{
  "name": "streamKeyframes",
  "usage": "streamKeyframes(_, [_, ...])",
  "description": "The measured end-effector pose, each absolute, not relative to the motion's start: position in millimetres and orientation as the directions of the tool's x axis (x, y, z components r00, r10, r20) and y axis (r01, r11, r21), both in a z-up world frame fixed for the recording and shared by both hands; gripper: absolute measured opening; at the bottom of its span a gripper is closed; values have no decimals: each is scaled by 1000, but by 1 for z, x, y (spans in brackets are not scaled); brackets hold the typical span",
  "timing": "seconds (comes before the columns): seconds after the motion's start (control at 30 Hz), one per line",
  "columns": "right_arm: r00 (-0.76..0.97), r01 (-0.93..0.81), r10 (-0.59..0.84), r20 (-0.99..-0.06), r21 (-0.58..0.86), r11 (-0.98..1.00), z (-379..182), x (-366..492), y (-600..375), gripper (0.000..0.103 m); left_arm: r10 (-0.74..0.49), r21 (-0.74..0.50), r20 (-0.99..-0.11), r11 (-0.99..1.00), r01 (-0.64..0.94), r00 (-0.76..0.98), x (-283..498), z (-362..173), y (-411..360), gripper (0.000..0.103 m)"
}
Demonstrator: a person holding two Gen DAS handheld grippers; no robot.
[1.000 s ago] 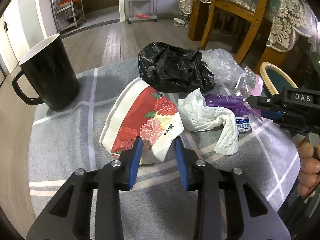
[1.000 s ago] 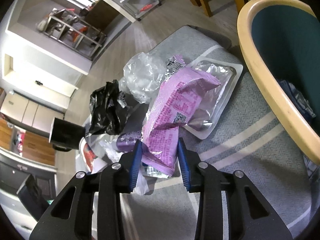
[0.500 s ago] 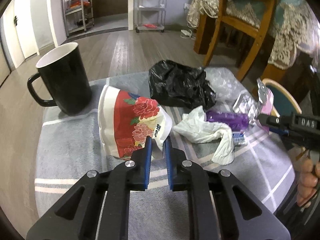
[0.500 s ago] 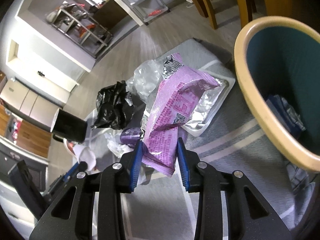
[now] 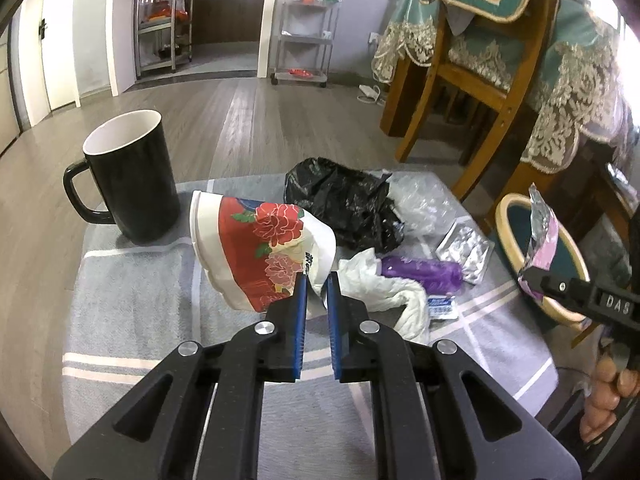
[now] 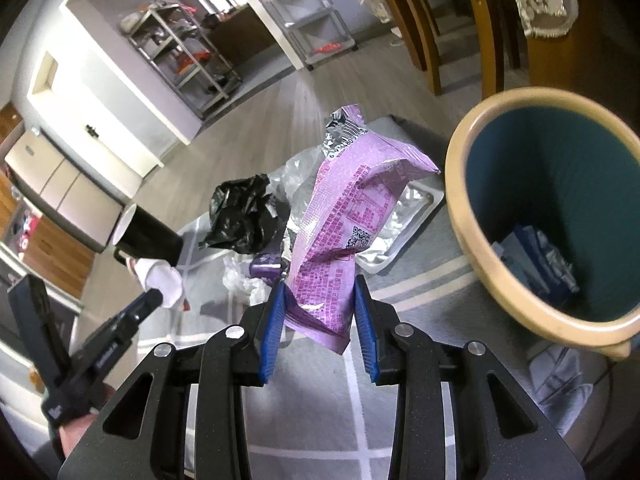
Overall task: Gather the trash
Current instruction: 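Lift the cup and wrapper and carry both over the trash bin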
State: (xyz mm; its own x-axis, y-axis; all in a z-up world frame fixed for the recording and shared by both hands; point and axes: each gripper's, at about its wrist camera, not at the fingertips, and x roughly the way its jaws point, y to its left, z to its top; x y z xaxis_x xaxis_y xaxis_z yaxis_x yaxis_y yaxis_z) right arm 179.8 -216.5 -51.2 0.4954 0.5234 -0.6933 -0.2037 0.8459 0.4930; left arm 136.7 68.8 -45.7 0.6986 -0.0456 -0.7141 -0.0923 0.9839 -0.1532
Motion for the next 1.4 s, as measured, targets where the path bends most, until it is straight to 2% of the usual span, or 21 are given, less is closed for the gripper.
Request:
streamKeyframes(0.37, [548, -246, 482, -684, 419, 874, -37, 167, -232, 35, -167, -240, -640, 971, 12, 750, 141, -23, 38, 9])
streamKeyframes(0.73, [618, -224, 342, -708, 258, 940, -30, 161, -262, 34, -294, -284, -592, 948, 147, 751, 150, -12, -11, 9])
streamKeyframes(1.17, [645, -105, 169, -745, 133, 986, -44, 173, -304, 34, -382, -264, -605, 924, 276, 699, 162, -13, -70, 9])
streamKeyframes(1.4, [586, -86, 151, -796, 125, 988, -63, 179, -312, 34, -418, -259, -609, 908, 328, 674, 169, -15, -101, 9])
